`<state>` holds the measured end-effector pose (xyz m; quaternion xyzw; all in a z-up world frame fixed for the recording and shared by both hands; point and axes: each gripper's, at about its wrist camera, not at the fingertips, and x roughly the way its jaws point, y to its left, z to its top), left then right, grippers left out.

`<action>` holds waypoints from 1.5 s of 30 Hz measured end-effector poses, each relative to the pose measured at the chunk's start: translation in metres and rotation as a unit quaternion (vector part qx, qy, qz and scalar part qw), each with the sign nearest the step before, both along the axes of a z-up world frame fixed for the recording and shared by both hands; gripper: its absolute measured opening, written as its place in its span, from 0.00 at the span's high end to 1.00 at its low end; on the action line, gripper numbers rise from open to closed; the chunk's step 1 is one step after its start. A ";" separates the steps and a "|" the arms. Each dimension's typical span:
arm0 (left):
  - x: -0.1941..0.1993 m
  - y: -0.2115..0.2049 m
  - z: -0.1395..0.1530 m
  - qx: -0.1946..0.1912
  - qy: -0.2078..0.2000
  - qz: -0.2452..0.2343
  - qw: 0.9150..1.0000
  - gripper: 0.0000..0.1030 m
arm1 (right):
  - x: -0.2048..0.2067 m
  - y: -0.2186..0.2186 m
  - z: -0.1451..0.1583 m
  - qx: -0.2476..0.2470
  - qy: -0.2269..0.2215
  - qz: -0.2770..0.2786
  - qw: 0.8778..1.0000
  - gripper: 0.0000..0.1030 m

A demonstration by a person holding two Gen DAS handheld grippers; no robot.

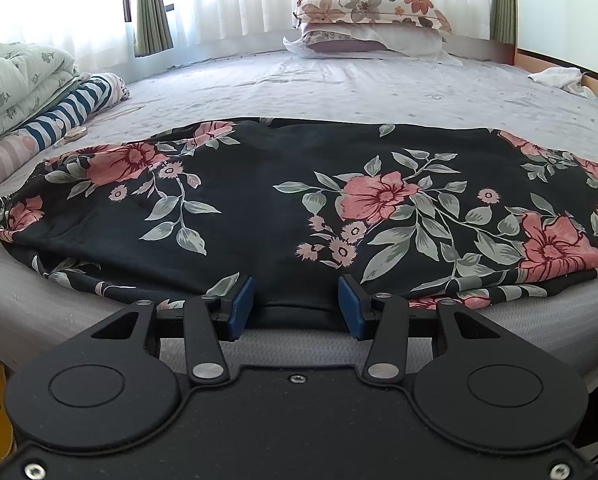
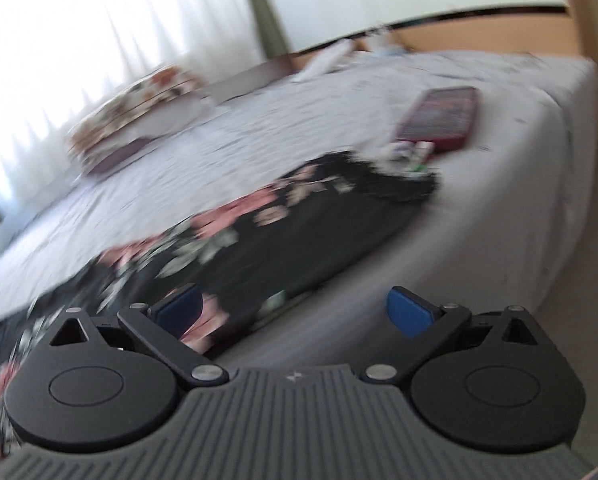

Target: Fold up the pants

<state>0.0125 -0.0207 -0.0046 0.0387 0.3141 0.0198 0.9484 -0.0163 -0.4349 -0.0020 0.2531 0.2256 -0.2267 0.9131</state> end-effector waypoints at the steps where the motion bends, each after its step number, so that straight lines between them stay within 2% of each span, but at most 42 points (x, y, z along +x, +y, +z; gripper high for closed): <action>1: 0.000 0.000 0.000 0.002 0.000 0.000 1.000 0.56 | 0.000 -0.012 -0.002 0.012 -0.005 -0.015 1.000 0.00; 3: 0.000 -0.001 0.000 0.004 0.000 0.000 1.000 0.56 | 0.003 -0.030 -0.006 0.027 -0.012 -0.029 0.999 0.00; 7: 0.000 -0.001 0.001 0.003 0.000 0.001 1.000 0.56 | 0.020 -0.045 -0.016 0.028 0.011 -0.047 0.998 0.00; 9: 0.000 0.000 0.001 0.002 0.001 0.001 1.000 0.56 | 0.025 -0.041 -0.016 0.002 0.040 -0.077 0.996 0.04; 11: 0.000 0.000 0.000 0.002 0.000 0.001 1.000 0.56 | 0.020 -0.026 -0.007 -0.048 0.032 -0.076 0.995 0.04; 13: 0.000 -0.001 0.000 0.002 0.001 0.004 1.000 0.56 | 0.018 -0.011 0.000 -0.101 0.017 -0.057 0.993 0.01; 15: 0.001 -0.001 0.000 0.003 0.001 0.004 1.000 0.56 | 0.024 -0.007 0.002 -0.124 0.015 -0.029 0.992 0.00; 18: 0.002 -0.002 0.000 0.005 0.001 0.002 1.000 0.56 | 0.036 -0.020 -0.004 -0.099 0.032 -0.035 0.994 0.01; 20: 0.002 0.001 0.000 -0.001 0.001 0.001 1.000 0.56 | 0.040 -0.026 -0.005 -0.104 0.031 -0.039 0.993 0.00; 25: 0.002 0.000 -0.001 -0.005 -0.003 0.003 1.000 0.55 | 0.063 -0.042 -0.007 -0.092 0.048 0.027 0.994 0.01; 26: 0.002 0.000 -0.001 -0.004 -0.004 0.003 1.000 0.55 | 0.064 -0.045 -0.006 -0.082 0.040 0.036 0.995 0.01; 28: 0.001 0.000 -0.001 -0.006 -0.005 0.004 1.000 0.55 | 0.065 -0.051 -0.004 -0.042 0.012 0.053 0.998 0.12; 30: 0.001 0.002 -0.001 -0.012 -0.006 0.003 1.000 0.55 | 0.064 -0.050 -0.005 -0.012 -0.010 0.066 0.998 0.16; 36: 0.000 0.006 0.000 -0.022 -0.007 -0.001 1.000 0.55 | 0.077 -0.036 -0.012 -0.038 -0.005 0.085 0.996 0.17; 38: 0.000 0.007 0.000 -0.025 -0.007 -0.001 1.000 0.55 | 0.080 -0.044 -0.011 -0.023 -0.011 0.074 0.997 0.24; 39: 0.000 0.007 0.001 -0.027 -0.007 -0.001 1.000 0.55 | 0.081 -0.049 -0.010 -0.016 -0.013 0.064 0.998 0.34; 40: 0.000 0.008 0.001 -0.029 -0.006 -0.001 1.000 0.55 | 0.083 -0.055 -0.010 -0.008 -0.012 0.050 0.999 0.50; 41: 0.001 0.008 0.002 -0.033 -0.006 -0.001 0.999 0.55 | 0.084 -0.062 -0.010 0.003 -0.009 0.033 0.999 0.58; 42: 0.001 0.010 0.003 -0.037 -0.006 -0.001 0.999 0.55 | 0.084 -0.068 -0.012 0.015 -0.005 0.016 1.000 0.75; 43: 0.001 0.011 0.004 -0.041 -0.005 -0.001 0.999 0.55 | 0.084 -0.074 -0.013 0.027 -0.004 0.004 1.000 0.83; 45: 0.001 0.013 0.006 -0.046 -0.004 -0.001 0.999 0.55 | 0.084 -0.079 -0.014 0.043 -0.007 -0.005 0.999 0.87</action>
